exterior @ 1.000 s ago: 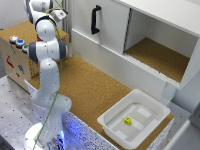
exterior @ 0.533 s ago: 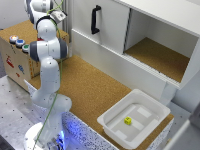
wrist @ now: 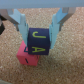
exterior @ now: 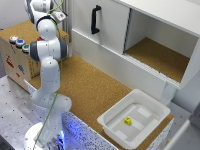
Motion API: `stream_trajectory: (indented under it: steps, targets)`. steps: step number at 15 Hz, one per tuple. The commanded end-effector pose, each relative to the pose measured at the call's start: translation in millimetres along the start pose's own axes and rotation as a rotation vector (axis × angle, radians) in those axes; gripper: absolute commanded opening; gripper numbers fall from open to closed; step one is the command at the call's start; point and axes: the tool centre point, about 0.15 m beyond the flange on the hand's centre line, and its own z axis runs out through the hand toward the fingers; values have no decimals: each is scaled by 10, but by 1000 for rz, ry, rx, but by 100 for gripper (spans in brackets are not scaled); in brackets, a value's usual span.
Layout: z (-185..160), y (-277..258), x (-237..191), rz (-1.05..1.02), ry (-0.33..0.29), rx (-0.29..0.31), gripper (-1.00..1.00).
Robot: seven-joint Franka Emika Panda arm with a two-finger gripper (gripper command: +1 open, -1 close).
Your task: Grasp the purple block
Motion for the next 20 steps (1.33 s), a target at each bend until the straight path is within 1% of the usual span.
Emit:
stream_trajectory:
  steps: [1,4,8,10,16,18,20]
  targets:
    - [-409,184,-99,92,-72,-4,-100]
    - [-466,146,-300,192,-30,-29,-100]
    - [-358,-38,-713,386,32,-31,-100]
    - [-348,-156,-956,495,63,-44,-100]
    - [-183,-653,-1644,799,95,-57,-100]
    - [-96,-862,-1850,917,116,-49,-100]
    - [-26,-1052,-2011,1014,107,-29,-100]
